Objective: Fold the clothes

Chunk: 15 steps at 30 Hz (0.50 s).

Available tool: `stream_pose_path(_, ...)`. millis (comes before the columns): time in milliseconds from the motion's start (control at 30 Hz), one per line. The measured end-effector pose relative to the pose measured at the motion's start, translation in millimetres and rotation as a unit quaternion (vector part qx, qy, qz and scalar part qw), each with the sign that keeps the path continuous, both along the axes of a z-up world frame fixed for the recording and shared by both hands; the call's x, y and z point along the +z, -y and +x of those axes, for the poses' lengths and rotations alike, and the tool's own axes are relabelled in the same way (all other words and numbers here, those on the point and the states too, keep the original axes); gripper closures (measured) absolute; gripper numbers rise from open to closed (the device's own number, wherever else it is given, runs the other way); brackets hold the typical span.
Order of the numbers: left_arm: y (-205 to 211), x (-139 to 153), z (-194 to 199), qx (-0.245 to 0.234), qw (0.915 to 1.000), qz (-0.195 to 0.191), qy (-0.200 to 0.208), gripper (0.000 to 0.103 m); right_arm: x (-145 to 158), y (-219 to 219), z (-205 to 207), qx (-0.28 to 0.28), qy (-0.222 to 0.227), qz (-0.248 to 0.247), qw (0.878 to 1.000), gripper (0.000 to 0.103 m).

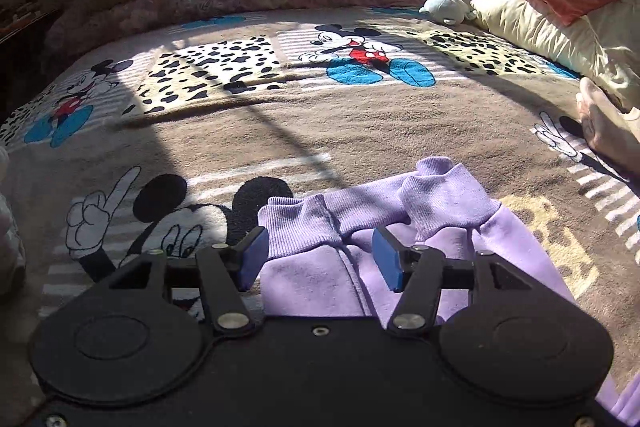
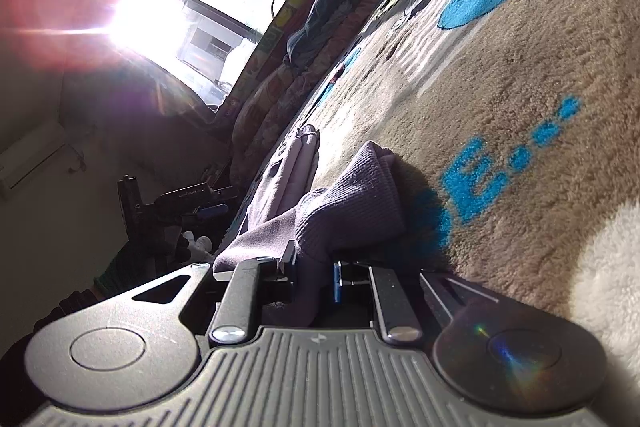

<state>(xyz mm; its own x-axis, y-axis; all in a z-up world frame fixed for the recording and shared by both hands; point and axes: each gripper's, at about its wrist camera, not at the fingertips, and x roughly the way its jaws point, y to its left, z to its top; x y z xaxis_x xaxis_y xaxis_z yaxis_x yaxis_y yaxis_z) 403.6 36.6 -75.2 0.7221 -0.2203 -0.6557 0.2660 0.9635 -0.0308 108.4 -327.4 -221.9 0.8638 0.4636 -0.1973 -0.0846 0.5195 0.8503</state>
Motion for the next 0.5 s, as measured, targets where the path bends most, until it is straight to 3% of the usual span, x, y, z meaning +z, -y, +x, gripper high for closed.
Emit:
stream_pose_path(233, -27, 13, -139, -0.025, 0.9989, -0.033, 0.023, 0.047, -1, 7, -3, -0.014, 0.011, 0.038, 0.999, 0.081)
stream_pose_path(367, -31, 4, -226, -0.036, 0.9969, -0.057, 0.04, 0.047, -10, 18, -7, -0.043, 0.021, 0.115, 0.992, 0.073)
stream_pose_path(500, -25, -11, -278, -0.068, 0.9949, -0.045, 0.059, 0.046, -16, 25, -3, -0.056, 0.02, 0.153, 0.986, 0.073)
